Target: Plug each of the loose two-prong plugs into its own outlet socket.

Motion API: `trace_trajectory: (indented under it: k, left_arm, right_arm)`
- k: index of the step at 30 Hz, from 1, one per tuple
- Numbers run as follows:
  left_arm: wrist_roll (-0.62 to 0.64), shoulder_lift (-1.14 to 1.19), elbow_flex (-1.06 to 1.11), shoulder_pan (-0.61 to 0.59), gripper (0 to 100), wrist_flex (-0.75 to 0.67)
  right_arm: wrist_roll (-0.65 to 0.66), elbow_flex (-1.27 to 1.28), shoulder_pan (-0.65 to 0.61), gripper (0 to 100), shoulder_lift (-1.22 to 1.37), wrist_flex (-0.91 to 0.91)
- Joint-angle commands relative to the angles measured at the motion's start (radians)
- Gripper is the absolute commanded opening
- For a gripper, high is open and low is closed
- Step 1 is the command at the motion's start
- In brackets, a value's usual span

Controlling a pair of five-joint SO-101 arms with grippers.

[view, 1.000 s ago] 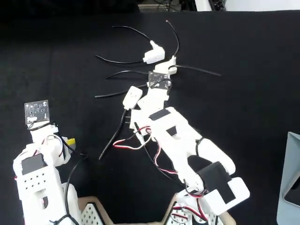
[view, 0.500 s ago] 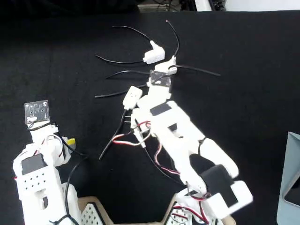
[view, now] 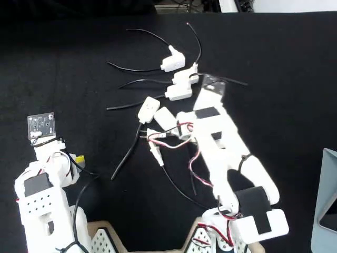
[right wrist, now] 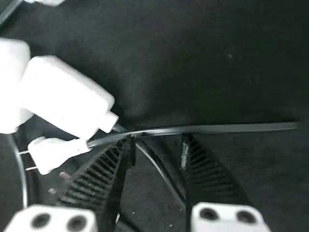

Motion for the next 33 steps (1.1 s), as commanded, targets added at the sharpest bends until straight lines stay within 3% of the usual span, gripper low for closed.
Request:
trace_trajectory:
  k: [1, 7, 11, 20, 26, 33]
  left_arm:
    - [0.005, -0.012, -0.005, 0.007, 28, -0.020]
    - [0.005, -0.012, -0.005, 0.005, 28, -0.020]
    - [0.005, -0.012, 0.002, 0.008, 28, -0.023]
    - [0.005, -0.012, 0.002, 0.008, 28, -0.023]
    - [0.005, -0.012, 0.004, 0.008, 28, -0.023]
    - [0.005, -0.012, 0.004, 0.010, 28, -0.023]
  right_arm:
    - [-0.018, -0.024, 0.017, 15.2, 0.016, -0.025]
    - [-0.020, -0.028, 0.017, 14.1, 0.114, -0.120]
    - [-0.011, -0.056, 0.028, 1.1, 0.102, -0.114]
    - [-0.008, -0.053, 0.046, 3.1, 0.025, -0.081]
    - [-0.014, -0.054, 0.046, 17.9, 0.024, -0.052]
    - [-0.014, -0.050, 0.044, 18.3, 0.027, -0.121]
